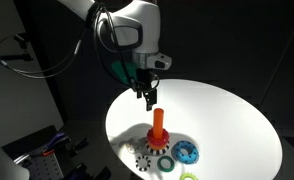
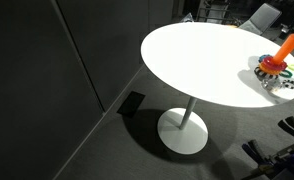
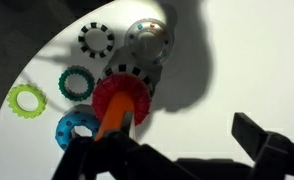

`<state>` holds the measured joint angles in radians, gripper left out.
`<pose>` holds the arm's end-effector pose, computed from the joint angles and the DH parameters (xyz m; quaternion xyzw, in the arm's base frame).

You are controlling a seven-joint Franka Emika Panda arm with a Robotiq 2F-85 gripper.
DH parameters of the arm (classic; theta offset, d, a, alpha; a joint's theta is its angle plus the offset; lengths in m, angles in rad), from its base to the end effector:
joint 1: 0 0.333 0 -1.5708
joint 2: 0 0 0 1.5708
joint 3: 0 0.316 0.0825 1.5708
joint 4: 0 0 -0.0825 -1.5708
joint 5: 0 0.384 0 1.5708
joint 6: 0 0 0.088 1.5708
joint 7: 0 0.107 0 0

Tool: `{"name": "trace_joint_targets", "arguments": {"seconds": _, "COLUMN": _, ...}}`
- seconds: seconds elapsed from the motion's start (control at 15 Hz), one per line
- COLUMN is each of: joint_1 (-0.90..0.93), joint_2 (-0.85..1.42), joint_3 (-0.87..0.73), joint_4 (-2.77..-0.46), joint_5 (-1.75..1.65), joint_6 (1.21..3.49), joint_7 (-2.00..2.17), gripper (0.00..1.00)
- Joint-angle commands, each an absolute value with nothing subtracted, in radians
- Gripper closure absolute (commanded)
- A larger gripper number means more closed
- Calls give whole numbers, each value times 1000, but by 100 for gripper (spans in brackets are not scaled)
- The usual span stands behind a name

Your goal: Pick up the red ring and place it on the ring stacking stand

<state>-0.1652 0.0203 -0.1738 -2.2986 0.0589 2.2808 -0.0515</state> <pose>0.4818 -0.1684 0.3364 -0.9863 0.1626 0.0146 0.0235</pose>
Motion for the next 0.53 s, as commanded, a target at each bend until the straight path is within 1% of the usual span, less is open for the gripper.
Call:
{"name": "trace_joint_targets", "arguments": {"seconds": 0.0, "joint_1": -168, "joint_2": -43, "joint_3": -173, "joint_4": -2324, "joint_5": 35, "joint_6": 2224, "joint_7": -64, "gripper": 0}}
{"name": "trace_joint_targets", "arguments": {"seconds": 0.27, "joint_1": -167, "joint_2": -82, "joint_3": -172, "joint_4": -2334, "joint_5": -2, "joint_6": 2176, "joint_7": -55, "gripper": 0}}
{"name": "trace_joint_targets", "arguments": {"seconds": 0.33, "joint_1": -166, "joint_2": -36, "joint_3": -173, "joint_4": -2309, "joint_5": 22, "joint_6": 2200, "joint_7": -53, "gripper": 0}}
{"name": "trace_joint_targets", "arguments": {"seconds": 0.47, "joint_1": -166, "joint_2": -39, "joint_3": -173, "joint_4": -2309, "joint_5": 20, "joint_6": 2196, "joint_7": -53, "gripper": 0}}
